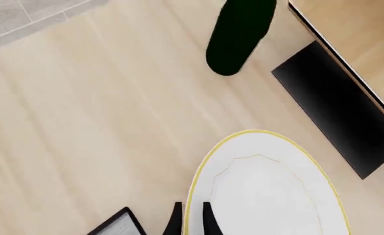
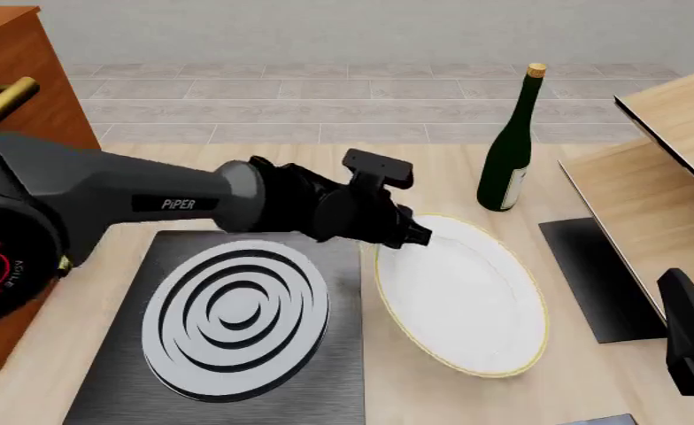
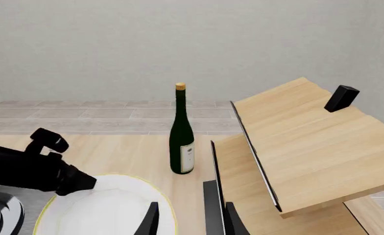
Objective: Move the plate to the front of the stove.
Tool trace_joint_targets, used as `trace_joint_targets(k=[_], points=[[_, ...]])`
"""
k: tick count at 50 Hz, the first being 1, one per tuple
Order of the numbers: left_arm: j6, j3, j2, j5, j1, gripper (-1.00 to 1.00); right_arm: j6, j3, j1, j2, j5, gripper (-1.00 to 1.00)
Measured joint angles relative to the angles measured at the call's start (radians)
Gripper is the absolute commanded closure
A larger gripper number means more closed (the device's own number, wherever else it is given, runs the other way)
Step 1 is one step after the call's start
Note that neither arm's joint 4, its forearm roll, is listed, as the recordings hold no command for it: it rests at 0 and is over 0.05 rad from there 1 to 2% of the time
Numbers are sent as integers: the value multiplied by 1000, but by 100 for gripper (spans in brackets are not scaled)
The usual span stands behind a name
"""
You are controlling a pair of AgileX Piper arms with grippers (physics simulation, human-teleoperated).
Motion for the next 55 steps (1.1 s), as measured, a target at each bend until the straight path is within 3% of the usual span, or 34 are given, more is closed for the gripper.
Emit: trace_joint_targets(k=[7,21,40,55], points=[[32,-23,-32,-32,60,100,0,0,0,0,0,-100],[38,30,-180,-89,124,100,0,0,0,0,0,-100],[-4,78,-320,-207,240,100,0,0,0,0,0,-100],[-69,118,-341,-375,336,100,0,0,0,0,0,-100]])
